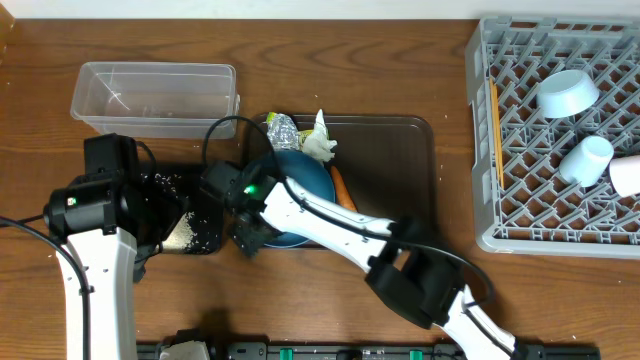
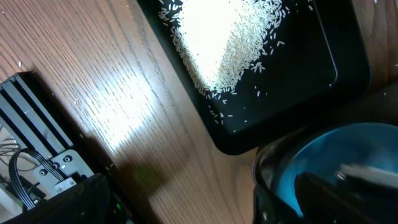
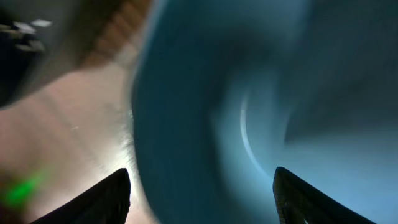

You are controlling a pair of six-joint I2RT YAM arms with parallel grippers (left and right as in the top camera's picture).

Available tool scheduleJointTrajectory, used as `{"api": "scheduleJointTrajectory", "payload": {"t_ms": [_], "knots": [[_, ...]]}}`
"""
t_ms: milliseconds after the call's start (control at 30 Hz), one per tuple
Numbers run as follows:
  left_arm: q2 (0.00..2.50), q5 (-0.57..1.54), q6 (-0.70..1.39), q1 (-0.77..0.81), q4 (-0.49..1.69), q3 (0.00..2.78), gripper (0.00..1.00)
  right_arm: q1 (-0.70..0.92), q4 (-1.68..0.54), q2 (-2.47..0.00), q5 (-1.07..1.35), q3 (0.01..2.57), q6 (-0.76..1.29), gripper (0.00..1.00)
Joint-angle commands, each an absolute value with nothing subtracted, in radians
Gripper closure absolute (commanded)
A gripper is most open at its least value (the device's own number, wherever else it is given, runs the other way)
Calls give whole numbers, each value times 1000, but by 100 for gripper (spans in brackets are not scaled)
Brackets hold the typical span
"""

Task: Sort waste into correct bins and load items into the dishwasher rack
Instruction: 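Grasp the light blue bowl's rim with the right gripper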

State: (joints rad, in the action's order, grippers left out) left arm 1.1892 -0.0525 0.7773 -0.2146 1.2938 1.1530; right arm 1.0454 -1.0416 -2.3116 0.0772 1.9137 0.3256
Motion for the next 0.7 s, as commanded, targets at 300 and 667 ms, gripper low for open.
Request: {"api": "scheduleJointTrajectory", "payload": {"t_ms": [300, 667], "knots": [[1190, -64, 764, -220, 1298, 1169, 2, 1044, -1037, -2328, 27, 1913, 363, 65], [1190, -64, 764, -220, 1298, 1169, 2, 1030, -1099, -2328, 43, 2004, 363, 96]]}}
